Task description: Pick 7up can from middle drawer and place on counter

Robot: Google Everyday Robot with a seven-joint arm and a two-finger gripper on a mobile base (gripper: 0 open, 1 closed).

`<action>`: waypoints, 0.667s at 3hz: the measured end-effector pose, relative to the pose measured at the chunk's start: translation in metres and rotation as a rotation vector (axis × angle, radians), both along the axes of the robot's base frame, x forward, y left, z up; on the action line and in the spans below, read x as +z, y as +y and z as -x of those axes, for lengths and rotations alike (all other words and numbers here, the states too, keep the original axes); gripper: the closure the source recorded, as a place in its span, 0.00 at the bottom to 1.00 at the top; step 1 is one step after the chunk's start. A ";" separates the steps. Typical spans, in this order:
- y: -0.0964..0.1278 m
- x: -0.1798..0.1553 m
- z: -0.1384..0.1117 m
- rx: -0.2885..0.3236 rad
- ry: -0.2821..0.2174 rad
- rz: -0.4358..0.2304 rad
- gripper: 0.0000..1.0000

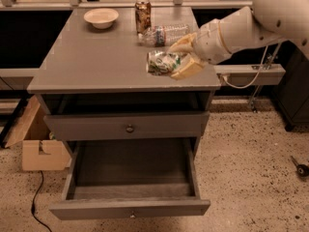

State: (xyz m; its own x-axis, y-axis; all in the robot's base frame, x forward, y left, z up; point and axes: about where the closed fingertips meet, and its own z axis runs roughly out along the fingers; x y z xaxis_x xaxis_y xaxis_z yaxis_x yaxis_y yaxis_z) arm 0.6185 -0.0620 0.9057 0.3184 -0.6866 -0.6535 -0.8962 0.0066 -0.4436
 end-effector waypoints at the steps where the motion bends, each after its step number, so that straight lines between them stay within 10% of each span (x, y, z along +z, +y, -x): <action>1: 0.009 -0.004 -0.048 -0.046 0.030 -0.012 1.00; 2: 0.016 -0.009 -0.093 -0.119 0.065 -0.010 1.00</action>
Offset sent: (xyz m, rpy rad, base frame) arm 0.1483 0.0201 -0.0118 0.0080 0.1078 -0.2217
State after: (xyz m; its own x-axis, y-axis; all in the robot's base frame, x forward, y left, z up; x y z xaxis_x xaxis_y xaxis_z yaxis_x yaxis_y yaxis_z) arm 0.7113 -0.0460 0.8966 0.1915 -0.7101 -0.6776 -0.9157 0.1192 -0.3837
